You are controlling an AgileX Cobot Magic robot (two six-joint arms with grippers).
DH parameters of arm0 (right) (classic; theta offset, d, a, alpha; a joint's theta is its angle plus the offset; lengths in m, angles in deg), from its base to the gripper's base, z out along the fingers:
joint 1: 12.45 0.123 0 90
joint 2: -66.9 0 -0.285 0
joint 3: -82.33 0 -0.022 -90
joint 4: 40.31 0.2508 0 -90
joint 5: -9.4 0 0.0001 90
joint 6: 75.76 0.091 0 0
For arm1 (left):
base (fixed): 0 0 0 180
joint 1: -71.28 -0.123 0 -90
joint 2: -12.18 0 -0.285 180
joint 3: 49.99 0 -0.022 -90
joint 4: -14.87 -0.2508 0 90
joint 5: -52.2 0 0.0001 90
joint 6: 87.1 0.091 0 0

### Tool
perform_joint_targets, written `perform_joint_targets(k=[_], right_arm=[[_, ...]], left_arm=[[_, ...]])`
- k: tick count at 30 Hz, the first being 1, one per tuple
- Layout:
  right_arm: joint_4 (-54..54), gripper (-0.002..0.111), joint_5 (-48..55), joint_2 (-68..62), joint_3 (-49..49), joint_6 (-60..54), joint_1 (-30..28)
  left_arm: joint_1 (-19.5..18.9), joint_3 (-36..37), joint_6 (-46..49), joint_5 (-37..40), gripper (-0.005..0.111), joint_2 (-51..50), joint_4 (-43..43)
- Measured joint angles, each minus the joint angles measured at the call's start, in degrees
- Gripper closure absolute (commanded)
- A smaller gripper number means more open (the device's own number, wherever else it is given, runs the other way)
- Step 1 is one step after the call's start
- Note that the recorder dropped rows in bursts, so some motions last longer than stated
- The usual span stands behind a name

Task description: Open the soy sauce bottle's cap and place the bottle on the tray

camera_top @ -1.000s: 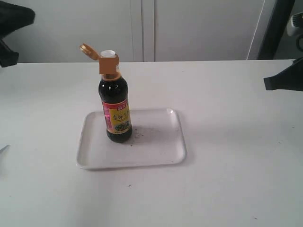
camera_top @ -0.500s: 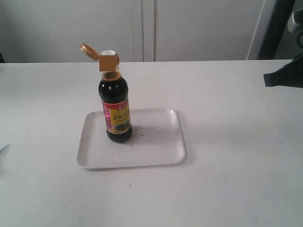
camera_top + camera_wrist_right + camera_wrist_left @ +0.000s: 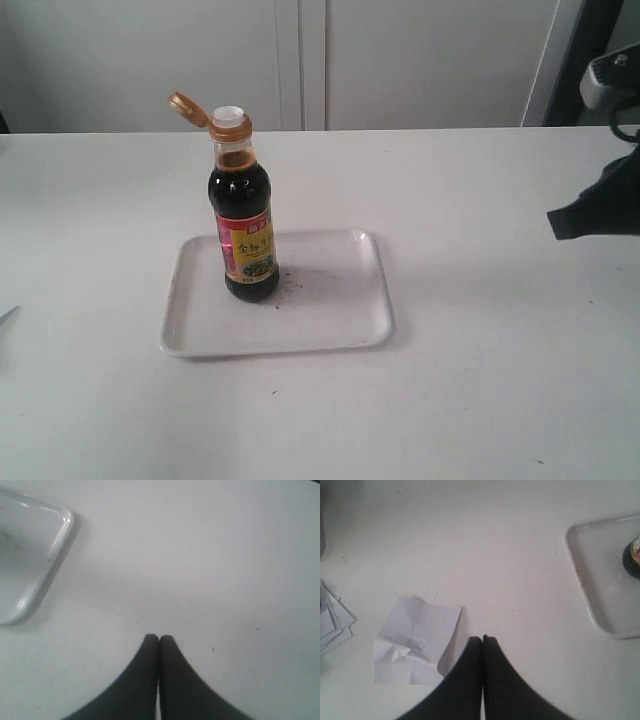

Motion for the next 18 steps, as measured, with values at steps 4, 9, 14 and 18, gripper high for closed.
perform_joint_targets(k=[4, 9, 14, 18], right_arm=[[-2.5, 0.108, 5.4, 3.0, 0.0, 1.5, 0.0], [-2.9, 0.108, 6.7, 7.7, -0.9, 3.0, 0.0], [-2.9, 0.108, 1.0, 15.7, -6.1, 4.8, 0.0], [-2.9, 0.108, -4.7, 21.2, -11.2, 5.7, 0.0]], left_arm=[[0.0, 5.1, 0.0, -2.8, 0.107, 5.5, 0.2], [0.0, 10.7, -0.5, -6.3, 0.107, 10.8, 1.5], [0.0, 14.5, -1.3, -8.5, 0.107, 15.9, 2.1], [0.0, 17.0, -1.5, -9.2, 0.107, 19.6, 2.6]])
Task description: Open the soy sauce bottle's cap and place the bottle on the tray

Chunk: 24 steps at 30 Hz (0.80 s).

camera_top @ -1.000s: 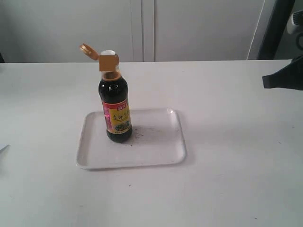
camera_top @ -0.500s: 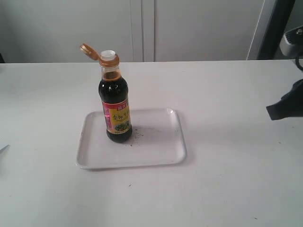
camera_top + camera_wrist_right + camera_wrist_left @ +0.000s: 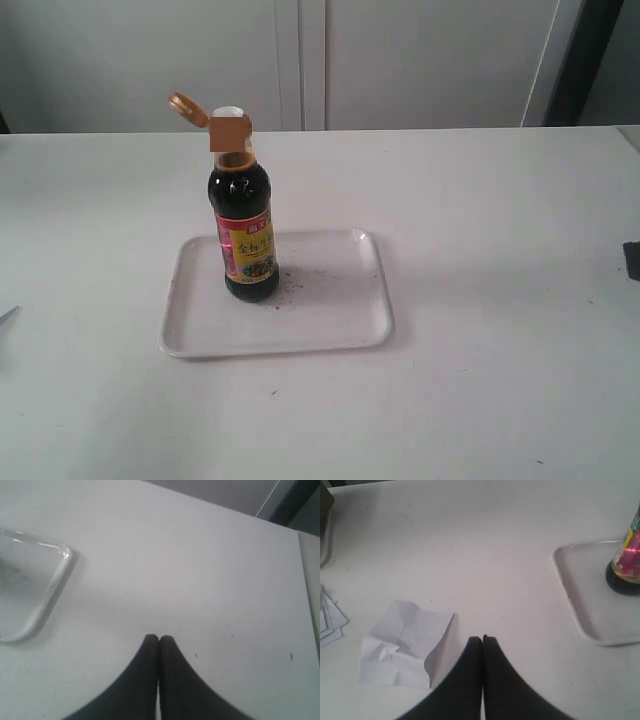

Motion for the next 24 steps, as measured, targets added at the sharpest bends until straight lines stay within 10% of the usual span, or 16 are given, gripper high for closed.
perform_joint_targets(k=[24], right_arm=[[4.6, 0.108, -12.3, 26.4, -13.8, 0.5, 0.0]], left_arm=[[0.0, 4.9, 0.0, 1.9, 0.107, 19.7, 3.1]])
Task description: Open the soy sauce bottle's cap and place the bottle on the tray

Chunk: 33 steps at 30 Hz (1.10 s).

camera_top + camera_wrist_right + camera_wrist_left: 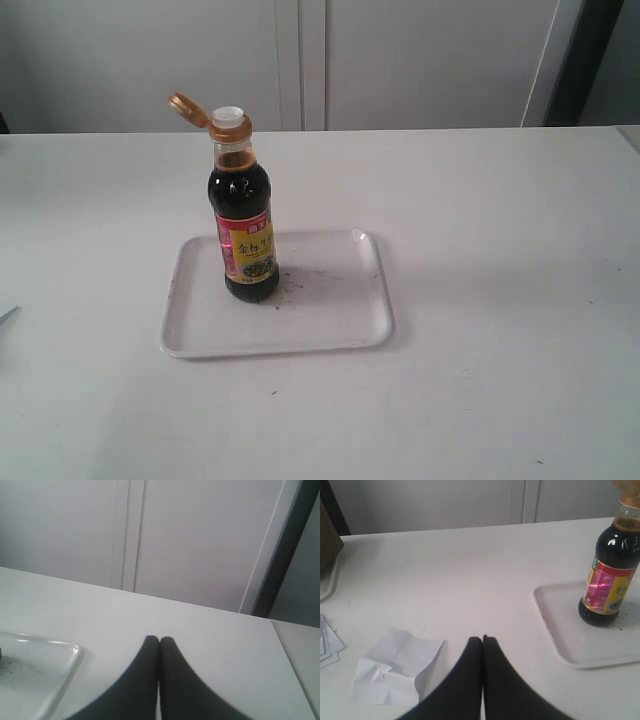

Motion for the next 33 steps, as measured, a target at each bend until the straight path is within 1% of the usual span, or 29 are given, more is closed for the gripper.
perform_joint_targets(k=[27, 30, 33], right_arm=[[0.0, 0.108, -0.1, 0.4, -0.1, 0.2, 0.0], [0.0, 0.108, -0.1, 0.4, -0.1, 0.2, 0.0], [0.0, 0.108, -0.1, 0.4, -0.1, 0.2, 0.0]], left_arm=[[0.0, 0.0, 0.0, 0.3, 0.107, 0.2, 0.0], [0.0, 1.1, 1.0, -0.6, 0.107, 0.3, 0.0], [0.0, 3.6, 2.1, -3.4, 0.107, 1.3, 0.0]])
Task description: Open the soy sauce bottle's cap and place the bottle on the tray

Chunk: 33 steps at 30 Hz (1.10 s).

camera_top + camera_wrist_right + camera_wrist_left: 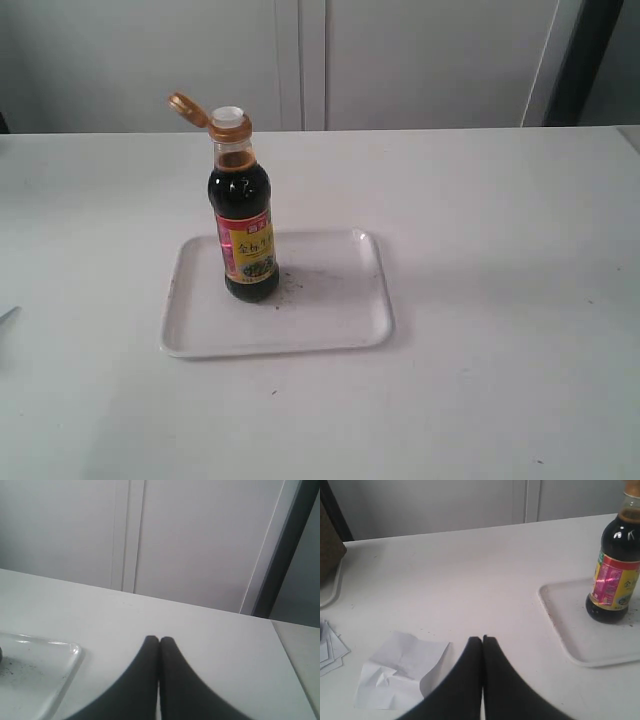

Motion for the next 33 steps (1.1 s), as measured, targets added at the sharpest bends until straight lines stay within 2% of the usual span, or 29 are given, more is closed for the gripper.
perform_joint_targets(k=[7, 15, 26, 33], right_arm=[[0.0, 0.108, 0.0, 0.0, 0.0, 0.0, 0.0], [0.1, 0.108, 0.0, 0.0, 0.0, 0.1, 0.0], [0.1, 0.108, 0.0, 0.0, 0.0, 0.1, 0.0], [0.1, 0.108, 0.0, 0.0, 0.0, 0.1, 0.0]], left_arm=[[-0.6, 6.7, 0.5, -3.7, 0.107, 4.5, 0.0], [-4.5, 13.8, 0.5, -4.6, 0.107, 8.8, 0.1], [-5.0, 21.5, -0.7, -7.1, 0.107, 9.0, 1.5], [-5.0, 22.3, -1.1, -9.0, 0.107, 9.0, 1.7]])
